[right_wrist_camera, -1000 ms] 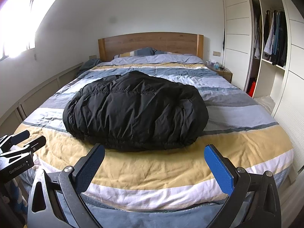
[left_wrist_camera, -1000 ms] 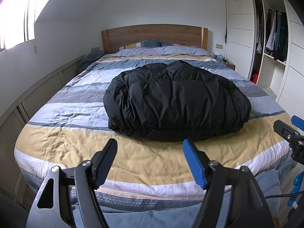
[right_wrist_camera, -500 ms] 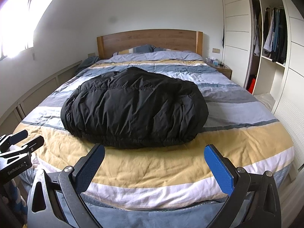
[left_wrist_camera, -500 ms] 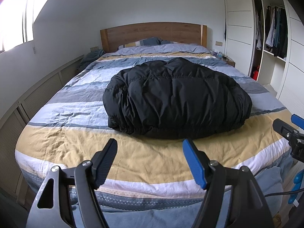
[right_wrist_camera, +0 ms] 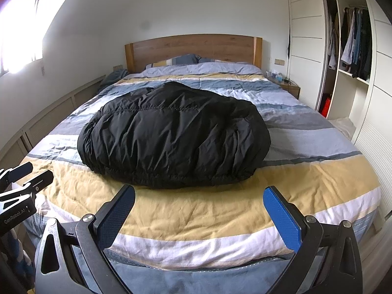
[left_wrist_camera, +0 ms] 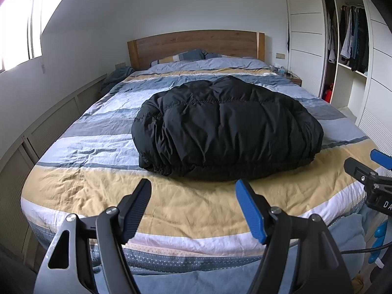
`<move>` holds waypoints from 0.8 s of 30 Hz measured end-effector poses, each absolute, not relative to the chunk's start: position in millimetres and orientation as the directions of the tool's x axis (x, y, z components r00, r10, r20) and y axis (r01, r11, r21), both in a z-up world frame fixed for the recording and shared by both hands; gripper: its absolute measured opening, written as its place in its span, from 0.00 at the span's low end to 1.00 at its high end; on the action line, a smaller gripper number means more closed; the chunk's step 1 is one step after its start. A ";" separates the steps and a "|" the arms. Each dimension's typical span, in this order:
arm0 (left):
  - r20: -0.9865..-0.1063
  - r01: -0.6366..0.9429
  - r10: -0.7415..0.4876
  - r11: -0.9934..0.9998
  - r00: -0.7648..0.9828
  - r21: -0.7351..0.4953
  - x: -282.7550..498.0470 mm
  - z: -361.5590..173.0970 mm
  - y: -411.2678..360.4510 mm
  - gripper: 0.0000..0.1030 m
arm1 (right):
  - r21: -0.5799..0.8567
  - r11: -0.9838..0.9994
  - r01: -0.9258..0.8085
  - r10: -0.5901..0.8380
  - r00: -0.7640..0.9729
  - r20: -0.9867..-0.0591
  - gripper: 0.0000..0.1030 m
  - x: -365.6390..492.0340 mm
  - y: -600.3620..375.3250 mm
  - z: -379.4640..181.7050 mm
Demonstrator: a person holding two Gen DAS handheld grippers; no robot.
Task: Fold large clothes
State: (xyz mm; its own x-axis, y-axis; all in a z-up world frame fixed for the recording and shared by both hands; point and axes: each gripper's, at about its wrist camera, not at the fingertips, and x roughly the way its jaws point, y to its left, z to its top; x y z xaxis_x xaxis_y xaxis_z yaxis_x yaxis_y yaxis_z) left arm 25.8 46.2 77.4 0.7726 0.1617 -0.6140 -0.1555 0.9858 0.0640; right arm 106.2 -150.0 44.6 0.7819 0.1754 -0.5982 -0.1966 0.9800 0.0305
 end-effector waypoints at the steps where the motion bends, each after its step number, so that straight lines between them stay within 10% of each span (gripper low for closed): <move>1: -0.614 -0.155 0.161 0.986 0.773 0.063 25.4 77.2 46.6 0.68 | 0.031 0.980 -0.197 0.176 0.782 -0.598 1.00 106.2 -150.0 44.7; 24: -0.618 -0.154 0.153 0.987 0.771 0.052 25.8 77.7 46.0 0.68 | 0.019 0.984 -0.178 0.154 0.783 -0.603 1.00 106.3 -150.2 42.7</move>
